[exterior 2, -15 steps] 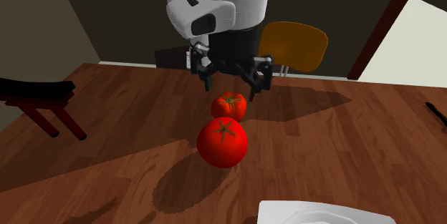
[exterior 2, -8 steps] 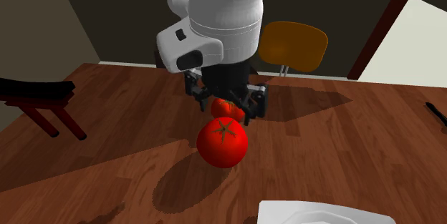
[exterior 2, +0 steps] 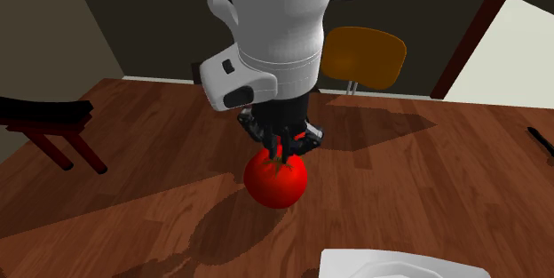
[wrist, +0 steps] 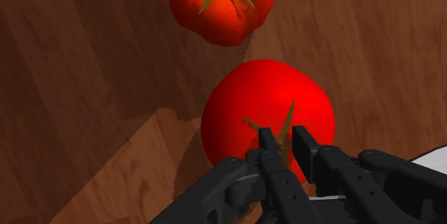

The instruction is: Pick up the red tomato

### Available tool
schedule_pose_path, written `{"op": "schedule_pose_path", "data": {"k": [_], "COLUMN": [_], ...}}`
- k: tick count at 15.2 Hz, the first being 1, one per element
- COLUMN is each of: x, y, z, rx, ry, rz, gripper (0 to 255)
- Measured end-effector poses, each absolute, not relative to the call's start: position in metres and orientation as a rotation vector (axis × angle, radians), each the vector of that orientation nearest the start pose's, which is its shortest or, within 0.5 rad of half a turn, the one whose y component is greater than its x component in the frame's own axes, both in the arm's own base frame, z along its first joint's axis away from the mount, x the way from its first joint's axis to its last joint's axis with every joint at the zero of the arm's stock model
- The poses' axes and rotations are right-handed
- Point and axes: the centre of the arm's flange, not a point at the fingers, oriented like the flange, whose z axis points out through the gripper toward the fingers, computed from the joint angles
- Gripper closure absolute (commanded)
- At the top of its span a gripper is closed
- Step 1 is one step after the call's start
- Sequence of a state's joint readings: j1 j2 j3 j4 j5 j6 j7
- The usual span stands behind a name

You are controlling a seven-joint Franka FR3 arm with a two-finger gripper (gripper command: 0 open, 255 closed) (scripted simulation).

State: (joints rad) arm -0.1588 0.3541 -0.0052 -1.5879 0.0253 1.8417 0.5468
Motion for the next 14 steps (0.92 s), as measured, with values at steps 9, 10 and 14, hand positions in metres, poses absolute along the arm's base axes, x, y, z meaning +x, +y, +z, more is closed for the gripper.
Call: {"op": "schedule_pose_path", "data": {"k": [9, 10, 14], "x": [0.643, 0.643, 0.644], "y": [-0.105, -0.104, -0.105], "z": [0.429, 0.434, 0.454], "rx": [-2.935, -2.934, -2.934], "ry": [1.102, 1.102, 1.102], "rz": [0.161, 0.161, 0.161], "gripper": [255, 255, 255]}}
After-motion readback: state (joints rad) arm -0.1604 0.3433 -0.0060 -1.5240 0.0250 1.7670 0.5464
